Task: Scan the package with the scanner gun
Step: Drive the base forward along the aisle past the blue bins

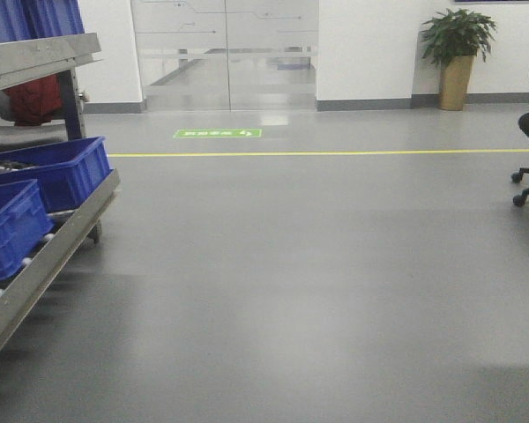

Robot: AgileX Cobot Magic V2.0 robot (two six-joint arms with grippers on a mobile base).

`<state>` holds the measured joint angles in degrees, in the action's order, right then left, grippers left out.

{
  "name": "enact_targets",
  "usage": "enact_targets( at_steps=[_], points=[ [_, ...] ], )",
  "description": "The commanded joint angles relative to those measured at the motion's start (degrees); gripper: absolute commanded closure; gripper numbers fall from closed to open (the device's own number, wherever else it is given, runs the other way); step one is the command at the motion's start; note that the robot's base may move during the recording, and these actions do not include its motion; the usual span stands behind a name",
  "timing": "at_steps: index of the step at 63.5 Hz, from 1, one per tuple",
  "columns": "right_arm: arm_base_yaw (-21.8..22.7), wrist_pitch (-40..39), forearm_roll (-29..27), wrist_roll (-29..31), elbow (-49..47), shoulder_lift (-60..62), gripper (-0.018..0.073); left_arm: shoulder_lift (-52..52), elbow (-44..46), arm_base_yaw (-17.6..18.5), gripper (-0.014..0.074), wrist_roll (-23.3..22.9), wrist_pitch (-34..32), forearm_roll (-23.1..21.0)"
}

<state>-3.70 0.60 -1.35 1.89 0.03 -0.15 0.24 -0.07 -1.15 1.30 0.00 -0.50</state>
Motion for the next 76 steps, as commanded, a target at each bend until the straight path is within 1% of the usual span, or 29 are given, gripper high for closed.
enact_targets(
  at_steps=[1, 76],
  points=[
    [0.0, -1.2, 0.4, 0.1, 0.0, 0.1, 0.0721, -0.2, 0.1, 0.2, 0.0699, -0.5, -1.1, -0.3],
    [0.0, -1.2, 0.4, 0.1, 0.0, 0.1, 0.0721, -0.2, 0.1, 0.2, 0.0699, -0.5, -1.1, -0.3]
  ],
)
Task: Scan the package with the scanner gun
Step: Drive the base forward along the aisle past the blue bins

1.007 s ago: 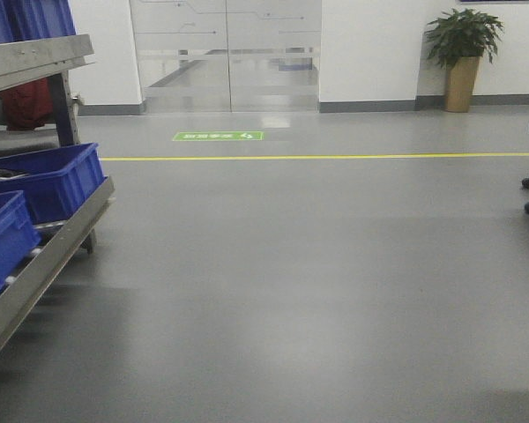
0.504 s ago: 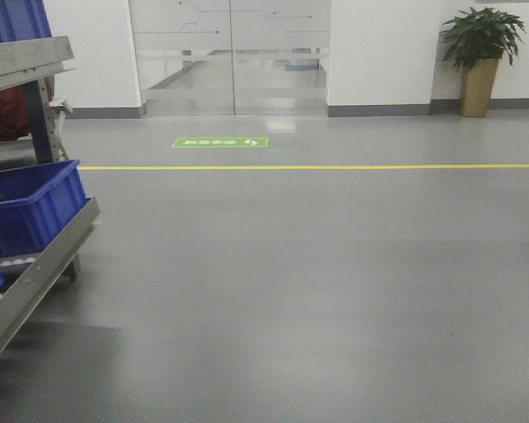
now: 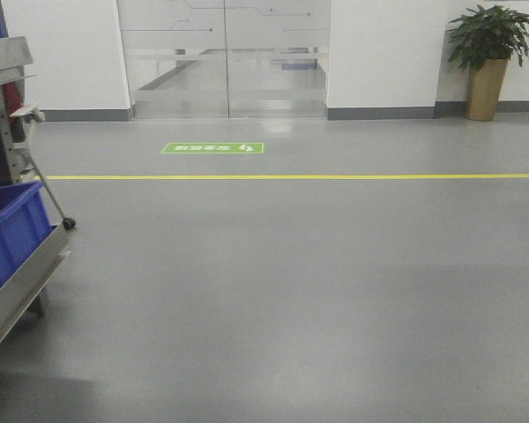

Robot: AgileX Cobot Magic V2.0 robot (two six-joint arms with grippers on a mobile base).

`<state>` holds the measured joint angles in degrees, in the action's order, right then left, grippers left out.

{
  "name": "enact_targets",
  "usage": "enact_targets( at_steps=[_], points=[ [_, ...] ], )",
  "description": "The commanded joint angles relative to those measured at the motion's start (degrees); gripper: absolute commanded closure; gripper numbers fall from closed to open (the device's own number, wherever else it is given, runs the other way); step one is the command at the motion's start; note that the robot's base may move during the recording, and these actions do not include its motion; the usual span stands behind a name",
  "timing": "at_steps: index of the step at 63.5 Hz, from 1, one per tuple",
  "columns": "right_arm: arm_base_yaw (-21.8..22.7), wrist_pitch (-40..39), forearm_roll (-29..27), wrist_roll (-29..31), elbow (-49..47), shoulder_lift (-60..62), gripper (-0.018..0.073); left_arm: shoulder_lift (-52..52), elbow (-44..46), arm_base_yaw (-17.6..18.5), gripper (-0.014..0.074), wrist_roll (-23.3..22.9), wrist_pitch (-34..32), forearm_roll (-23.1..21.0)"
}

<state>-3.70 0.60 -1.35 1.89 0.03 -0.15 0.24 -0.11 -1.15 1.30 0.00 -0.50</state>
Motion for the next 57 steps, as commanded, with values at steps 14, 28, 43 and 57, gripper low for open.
enact_targets(
  at_steps=[14, 28, 43, 57],
  points=[
    [0.0, -1.2, 0.4, 0.1, 0.0, 0.1, 0.0721, -0.2, 0.1, 0.2, 0.0699, -0.5, -1.1, -0.3],
    [0.0, -1.2, 0.4, 0.1, 0.0, 0.1, 0.0721, -0.2, 0.1, 0.2, 0.0699, -0.5, -1.1, -0.3],
    [0.0, -1.2, 0.4, 0.1, 0.0, 0.1, 0.0721, -0.2, 0.1, 0.2, 0.0699, -0.5, -1.1, -0.3],
    [0.0, -1.2, 0.4, 0.1, 0.0, 0.1, 0.0721, -0.2, 0.1, 0.2, 0.0699, -0.5, -1.1, -0.3]
  ],
)
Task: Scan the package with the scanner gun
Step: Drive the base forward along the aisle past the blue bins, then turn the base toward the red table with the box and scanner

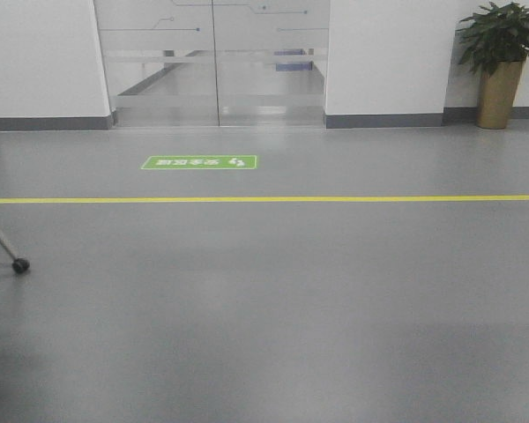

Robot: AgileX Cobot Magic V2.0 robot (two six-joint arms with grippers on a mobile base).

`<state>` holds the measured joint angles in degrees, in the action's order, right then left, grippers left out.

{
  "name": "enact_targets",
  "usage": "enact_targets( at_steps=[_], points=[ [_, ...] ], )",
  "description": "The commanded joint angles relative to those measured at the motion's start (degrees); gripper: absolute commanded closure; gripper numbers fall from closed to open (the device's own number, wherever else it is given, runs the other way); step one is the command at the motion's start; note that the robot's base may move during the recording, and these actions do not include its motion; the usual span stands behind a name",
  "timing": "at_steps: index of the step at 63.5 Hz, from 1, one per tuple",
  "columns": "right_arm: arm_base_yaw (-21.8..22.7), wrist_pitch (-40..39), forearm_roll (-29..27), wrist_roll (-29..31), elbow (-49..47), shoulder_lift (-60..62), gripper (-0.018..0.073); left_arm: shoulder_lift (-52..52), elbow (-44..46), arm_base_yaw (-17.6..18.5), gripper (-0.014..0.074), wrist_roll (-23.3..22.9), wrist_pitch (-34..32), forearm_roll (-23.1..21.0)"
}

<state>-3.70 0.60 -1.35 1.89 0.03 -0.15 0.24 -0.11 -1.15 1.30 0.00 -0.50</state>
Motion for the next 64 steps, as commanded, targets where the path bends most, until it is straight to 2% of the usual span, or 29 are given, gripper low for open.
enact_targets(
  at_steps=[1, 64],
  points=[
    [0.0, -1.2, 0.4, 0.1, 0.0, 0.1, 0.0721, -0.2, 0.1, 0.2, 0.0699, -0.5, -1.1, -0.3],
    [0.0, -1.2, 0.4, 0.1, 0.0, 0.1, 0.0721, -0.2, 0.1, 0.2, 0.0699, -0.5, -1.1, -0.3]
  ],
)
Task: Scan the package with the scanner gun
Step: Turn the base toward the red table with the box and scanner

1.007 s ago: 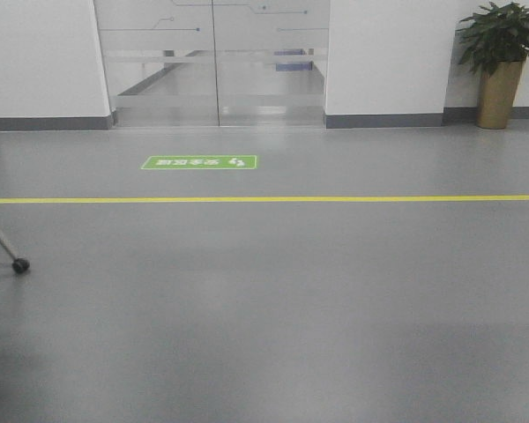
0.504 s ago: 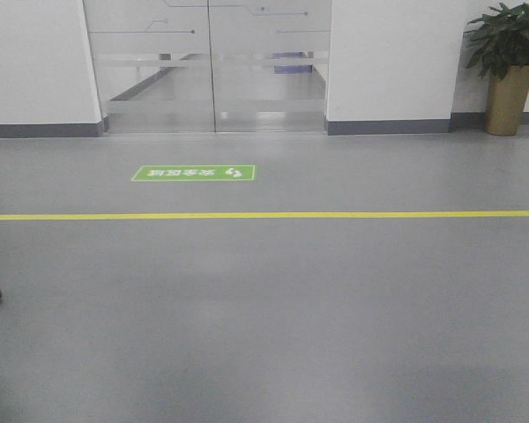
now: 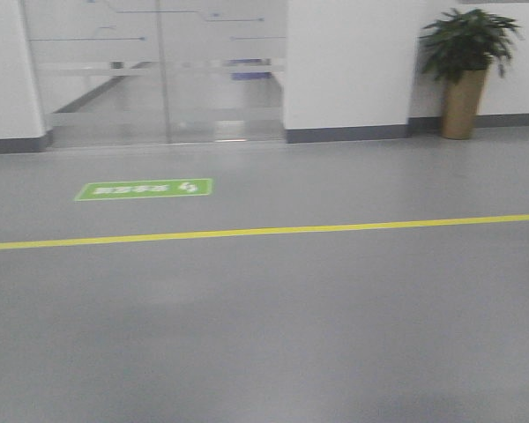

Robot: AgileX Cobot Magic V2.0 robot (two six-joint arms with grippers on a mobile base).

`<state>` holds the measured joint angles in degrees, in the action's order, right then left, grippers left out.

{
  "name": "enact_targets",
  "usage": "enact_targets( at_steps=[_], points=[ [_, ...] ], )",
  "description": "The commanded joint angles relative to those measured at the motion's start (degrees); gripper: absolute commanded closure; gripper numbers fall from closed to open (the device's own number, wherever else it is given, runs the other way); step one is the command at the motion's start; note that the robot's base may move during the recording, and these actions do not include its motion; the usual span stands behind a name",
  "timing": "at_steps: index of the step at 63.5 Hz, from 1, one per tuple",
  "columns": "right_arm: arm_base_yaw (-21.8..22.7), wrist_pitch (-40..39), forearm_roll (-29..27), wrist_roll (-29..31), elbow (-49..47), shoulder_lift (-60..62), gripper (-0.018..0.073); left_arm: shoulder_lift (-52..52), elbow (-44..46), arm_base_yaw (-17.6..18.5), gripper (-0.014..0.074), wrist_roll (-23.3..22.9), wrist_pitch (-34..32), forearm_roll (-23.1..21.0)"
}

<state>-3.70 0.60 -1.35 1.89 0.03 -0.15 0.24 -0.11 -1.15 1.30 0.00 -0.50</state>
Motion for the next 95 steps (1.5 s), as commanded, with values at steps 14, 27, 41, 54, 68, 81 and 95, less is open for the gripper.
enact_targets(
  at_steps=[14, 27, 41, 54, 68, 81, 95],
  points=[
    [0.0, -1.2, 0.4, 0.1, 0.0, 0.1, 0.0721, -0.2, 0.1, 0.2, 0.0699, -0.5, -1.1, -0.3],
    [0.0, -1.2, 0.4, 0.1, 0.0, 0.1, 0.0721, -0.2, 0.1, 0.2, 0.0699, -0.5, -1.1, -0.3],
    [0.0, -1.2, 0.4, 0.1, 0.0, 0.1, 0.0721, -0.2, 0.1, 0.2, 0.0699, -0.5, -1.1, -0.3],
    [0.0, -1.2, 0.4, 0.1, 0.0, 0.1, 0.0721, -0.2, 0.1, 0.2, 0.0699, -0.5, -1.1, -0.3],
    [0.0, -1.2, 0.4, 0.1, 0.0, 0.1, 0.0721, -0.2, 0.1, 0.2, 0.0699, -0.5, -1.1, -0.3],
    [0.0, -1.2, 0.4, 0.1, 0.0, 0.1, 0.0721, -0.2, 0.1, 0.2, 0.0699, -0.5, -1.1, -0.3],
    [0.0, -1.2, 0.4, 0.1, 0.0, 0.1, 0.0721, -0.2, 0.1, 0.2, 0.0699, -0.5, -1.1, -0.3]
  ],
)
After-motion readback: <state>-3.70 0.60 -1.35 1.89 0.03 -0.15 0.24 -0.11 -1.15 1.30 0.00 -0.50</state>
